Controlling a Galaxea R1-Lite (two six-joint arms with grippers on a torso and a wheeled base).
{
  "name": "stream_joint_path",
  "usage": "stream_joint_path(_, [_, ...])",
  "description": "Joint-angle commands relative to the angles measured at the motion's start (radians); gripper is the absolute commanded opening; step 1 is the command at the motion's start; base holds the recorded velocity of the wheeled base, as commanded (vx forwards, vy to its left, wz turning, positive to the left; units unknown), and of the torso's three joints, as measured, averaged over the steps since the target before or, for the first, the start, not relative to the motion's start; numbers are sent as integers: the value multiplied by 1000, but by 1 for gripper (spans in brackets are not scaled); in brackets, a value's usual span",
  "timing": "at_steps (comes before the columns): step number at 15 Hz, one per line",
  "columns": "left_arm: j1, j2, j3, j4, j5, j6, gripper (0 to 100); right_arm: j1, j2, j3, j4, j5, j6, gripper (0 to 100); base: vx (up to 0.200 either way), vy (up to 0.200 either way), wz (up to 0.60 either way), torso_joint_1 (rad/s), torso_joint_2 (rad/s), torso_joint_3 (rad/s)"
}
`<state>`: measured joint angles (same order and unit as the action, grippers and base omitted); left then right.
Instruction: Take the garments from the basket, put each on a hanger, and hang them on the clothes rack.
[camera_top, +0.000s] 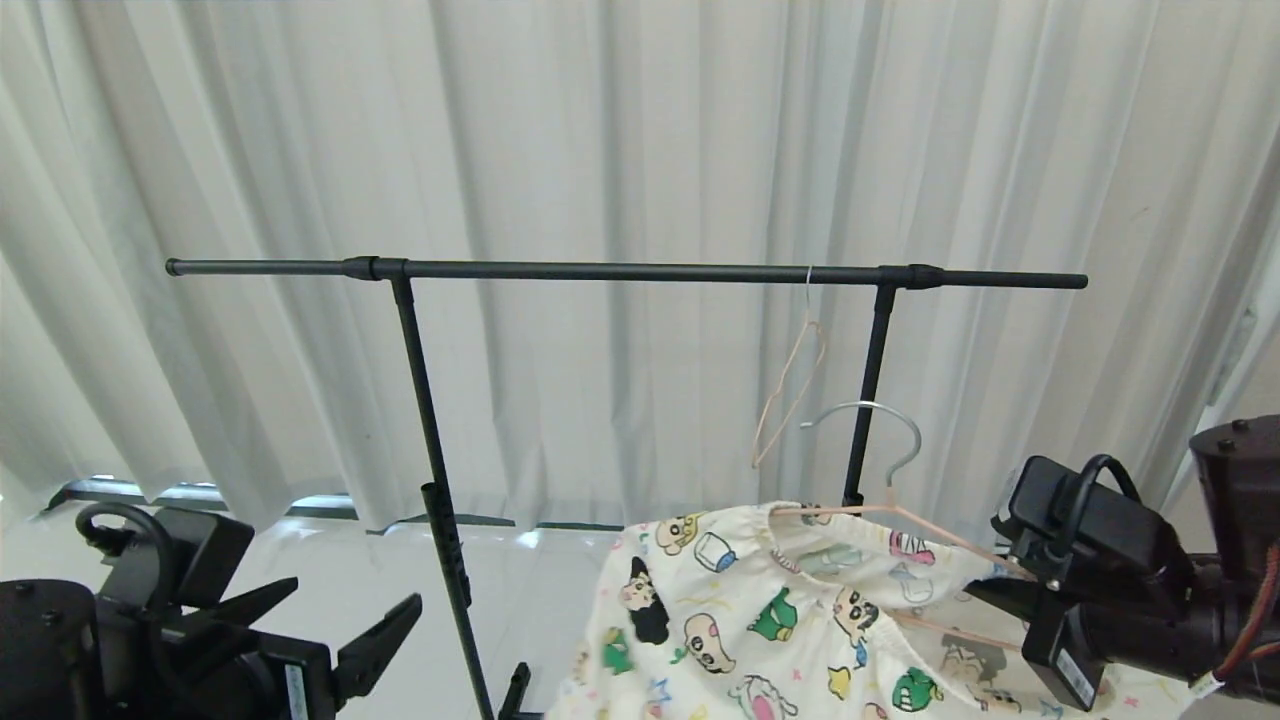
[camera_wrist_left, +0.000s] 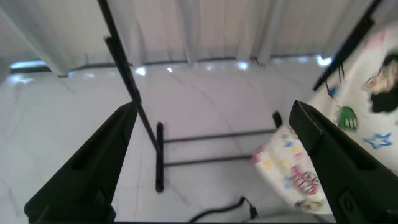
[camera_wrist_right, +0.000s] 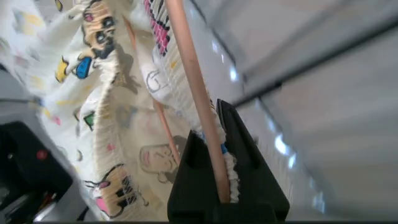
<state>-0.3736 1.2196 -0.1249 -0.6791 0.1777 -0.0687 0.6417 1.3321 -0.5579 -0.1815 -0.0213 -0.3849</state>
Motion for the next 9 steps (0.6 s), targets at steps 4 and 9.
stream_joint_path(4, [10, 80, -145, 0, 160, 0, 100, -4, 1, -8, 160, -200, 262, 0, 0, 0, 0, 0, 0, 0])
stream_joint_path(9, [9, 153, -153, 0, 375, 33, 100, 10, 2, -10, 266, -269, 471, 0, 0, 0, 0, 0, 0, 0])
